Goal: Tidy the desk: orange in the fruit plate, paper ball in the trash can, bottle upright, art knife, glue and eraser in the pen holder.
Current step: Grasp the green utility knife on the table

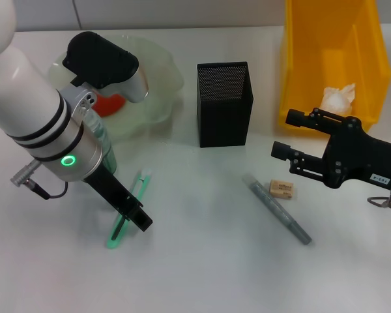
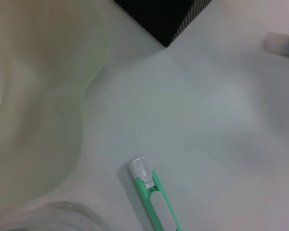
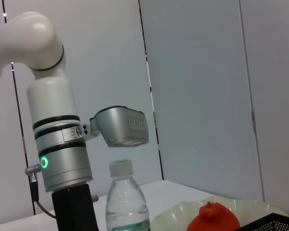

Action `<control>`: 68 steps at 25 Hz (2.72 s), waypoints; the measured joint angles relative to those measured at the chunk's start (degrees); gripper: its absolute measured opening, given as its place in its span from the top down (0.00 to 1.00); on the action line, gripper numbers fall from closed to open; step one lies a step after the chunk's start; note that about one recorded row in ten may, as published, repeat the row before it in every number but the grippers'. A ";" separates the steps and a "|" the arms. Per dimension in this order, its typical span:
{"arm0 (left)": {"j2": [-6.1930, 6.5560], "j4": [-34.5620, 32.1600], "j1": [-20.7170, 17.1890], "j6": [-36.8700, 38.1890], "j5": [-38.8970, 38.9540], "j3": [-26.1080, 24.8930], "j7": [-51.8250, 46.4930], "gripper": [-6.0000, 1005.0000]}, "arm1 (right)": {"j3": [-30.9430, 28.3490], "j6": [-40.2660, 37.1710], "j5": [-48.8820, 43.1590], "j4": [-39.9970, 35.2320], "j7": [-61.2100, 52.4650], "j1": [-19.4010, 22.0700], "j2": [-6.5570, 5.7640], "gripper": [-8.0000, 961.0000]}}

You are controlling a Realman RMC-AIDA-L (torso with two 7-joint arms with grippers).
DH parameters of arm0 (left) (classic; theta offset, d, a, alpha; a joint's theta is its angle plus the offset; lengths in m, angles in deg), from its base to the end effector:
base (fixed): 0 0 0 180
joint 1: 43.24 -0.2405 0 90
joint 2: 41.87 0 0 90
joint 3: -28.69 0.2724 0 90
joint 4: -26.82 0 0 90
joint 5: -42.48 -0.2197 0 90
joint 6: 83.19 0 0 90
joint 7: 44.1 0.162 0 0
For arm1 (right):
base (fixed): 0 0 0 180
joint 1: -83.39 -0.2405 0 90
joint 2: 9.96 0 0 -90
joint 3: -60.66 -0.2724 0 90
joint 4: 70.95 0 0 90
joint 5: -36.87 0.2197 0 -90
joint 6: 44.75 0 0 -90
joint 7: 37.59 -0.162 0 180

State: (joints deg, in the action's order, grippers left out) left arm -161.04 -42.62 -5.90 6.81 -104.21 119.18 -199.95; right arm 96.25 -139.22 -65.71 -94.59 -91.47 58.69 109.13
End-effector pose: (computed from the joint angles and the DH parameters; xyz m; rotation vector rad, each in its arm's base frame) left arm -0.2002 0.3507 -0.0705 -2.6345 -1.0576 0.7171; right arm 0.2899 0.3070 -0.0351 -2.5299 0.3907 1.0090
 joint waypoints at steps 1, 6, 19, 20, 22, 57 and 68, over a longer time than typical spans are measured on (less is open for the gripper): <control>0.00 0.00 0.00 0.00 0.00 0.00 0.00 0.32 | 0.00 0.00 0.00 0.00 0.00 0.00 0.00 0.28; 0.00 0.49 0.09 -0.39 0.00 0.30 -0.05 0.32 | 0.00 0.23 0.01 0.00 0.00 -0.05 0.00 0.28; 0.00 2.22 0.77 -1.18 -0.09 0.48 -0.04 0.32 | 0.00 0.62 0.01 0.00 0.00 -0.17 0.00 0.28; 0.00 2.43 0.81 -1.19 -0.09 0.47 -0.04 0.32 | 0.00 0.62 0.01 0.00 0.00 -0.17 0.00 0.28; 0.00 2.93 0.92 -1.30 -0.09 0.48 -0.03 0.32 | 0.00 0.62 0.01 0.00 0.00 -0.18 0.00 0.28; 0.00 4.56 1.14 -2.18 -0.16 1.29 0.45 0.53 | 0.00 0.25 0.01 -0.01 0.00 -0.04 0.09 0.28; 0.00 4.58 1.16 -2.37 -0.59 2.82 0.46 0.65 | 0.00 0.07 0.01 -0.01 0.00 0.23 0.09 0.28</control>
State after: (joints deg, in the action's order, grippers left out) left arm -161.05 -38.04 -4.74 4.44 -104.80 122.00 -199.49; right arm 96.25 -139.15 -65.70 -94.59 -91.47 58.92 109.22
